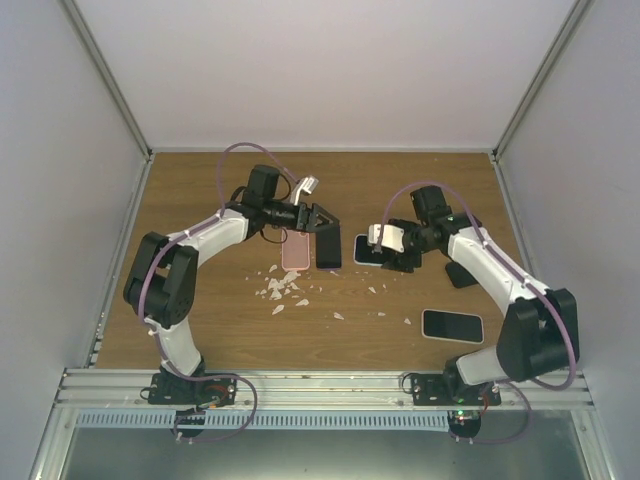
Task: Take the phone out of the phone case
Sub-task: Pick up the phone at the center of the board.
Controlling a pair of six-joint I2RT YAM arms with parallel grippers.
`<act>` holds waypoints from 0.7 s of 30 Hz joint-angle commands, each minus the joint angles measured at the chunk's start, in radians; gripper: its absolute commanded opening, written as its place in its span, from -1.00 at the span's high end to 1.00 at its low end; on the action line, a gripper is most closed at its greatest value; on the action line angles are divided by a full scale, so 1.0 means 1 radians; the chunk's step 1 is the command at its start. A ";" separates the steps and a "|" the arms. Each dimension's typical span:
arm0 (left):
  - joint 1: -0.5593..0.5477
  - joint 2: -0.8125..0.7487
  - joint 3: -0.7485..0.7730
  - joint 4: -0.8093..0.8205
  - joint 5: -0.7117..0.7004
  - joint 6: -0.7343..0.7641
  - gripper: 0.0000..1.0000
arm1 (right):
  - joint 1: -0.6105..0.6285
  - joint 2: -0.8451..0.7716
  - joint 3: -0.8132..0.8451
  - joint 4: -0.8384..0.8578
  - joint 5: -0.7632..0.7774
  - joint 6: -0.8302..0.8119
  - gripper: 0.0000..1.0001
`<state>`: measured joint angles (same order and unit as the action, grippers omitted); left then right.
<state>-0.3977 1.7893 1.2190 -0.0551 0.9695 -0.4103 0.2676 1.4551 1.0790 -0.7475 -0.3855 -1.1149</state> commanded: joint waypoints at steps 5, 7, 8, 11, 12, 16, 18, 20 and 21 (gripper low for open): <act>-0.009 0.018 -0.021 0.010 0.194 0.131 -0.57 | 0.139 -0.145 -0.088 0.013 0.079 -0.111 -0.14; -0.016 0.023 -0.020 -0.015 0.206 0.157 -0.57 | 0.164 -0.163 -0.099 0.016 0.098 -0.122 -0.14; -0.025 0.027 -0.018 -0.033 0.211 0.172 -0.57 | 0.176 -0.170 -0.102 0.016 0.107 -0.128 -0.14; -0.054 0.048 -0.004 -0.105 0.207 0.232 -0.55 | 0.209 -0.190 -0.112 0.019 0.129 -0.145 -0.12; -0.064 0.053 -0.002 -0.115 0.202 0.244 -0.54 | 0.217 -0.198 -0.115 0.019 0.134 -0.152 -0.12; -0.108 0.065 0.022 -0.161 0.184 0.293 -0.52 | 0.255 -0.220 -0.121 0.012 0.158 -0.170 -0.11; -0.124 0.078 0.037 -0.183 0.166 0.310 -0.51 | 0.268 -0.233 -0.121 0.008 0.168 -0.180 -0.11; -0.136 0.085 0.041 -0.187 0.156 0.313 -0.50 | 0.278 -0.244 -0.121 0.005 0.175 -0.189 -0.11; -0.143 0.087 0.043 -0.188 0.155 0.312 -0.50 | 0.284 -0.249 -0.122 0.003 0.178 -0.192 -0.10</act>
<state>-0.5175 1.8603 1.2282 -0.2203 1.1370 -0.1497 0.5259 1.2503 0.9592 -0.7559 -0.2276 -1.2713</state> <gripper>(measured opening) 0.753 0.784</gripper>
